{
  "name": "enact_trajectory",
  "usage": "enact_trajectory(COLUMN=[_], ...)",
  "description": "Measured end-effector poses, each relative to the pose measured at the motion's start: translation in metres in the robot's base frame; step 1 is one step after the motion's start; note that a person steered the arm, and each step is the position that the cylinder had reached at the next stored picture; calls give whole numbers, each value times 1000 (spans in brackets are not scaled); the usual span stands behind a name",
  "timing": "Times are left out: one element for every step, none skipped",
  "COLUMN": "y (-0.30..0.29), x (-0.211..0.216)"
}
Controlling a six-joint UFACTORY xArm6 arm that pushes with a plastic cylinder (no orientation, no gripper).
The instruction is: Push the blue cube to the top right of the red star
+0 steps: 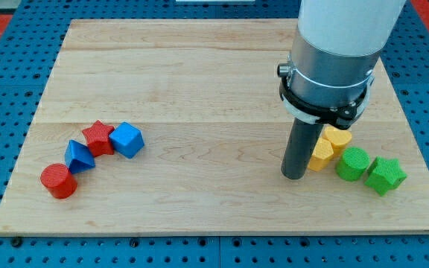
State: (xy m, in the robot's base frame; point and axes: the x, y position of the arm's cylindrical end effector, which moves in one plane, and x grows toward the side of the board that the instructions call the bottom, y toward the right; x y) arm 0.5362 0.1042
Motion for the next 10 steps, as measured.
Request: enact_trajectory(y=[0, -25, -67, -109, -137, -167, -182, -230, -228, -197], x=[0, 27, 32, -13, 6, -25, -19, 1, -48, -74])
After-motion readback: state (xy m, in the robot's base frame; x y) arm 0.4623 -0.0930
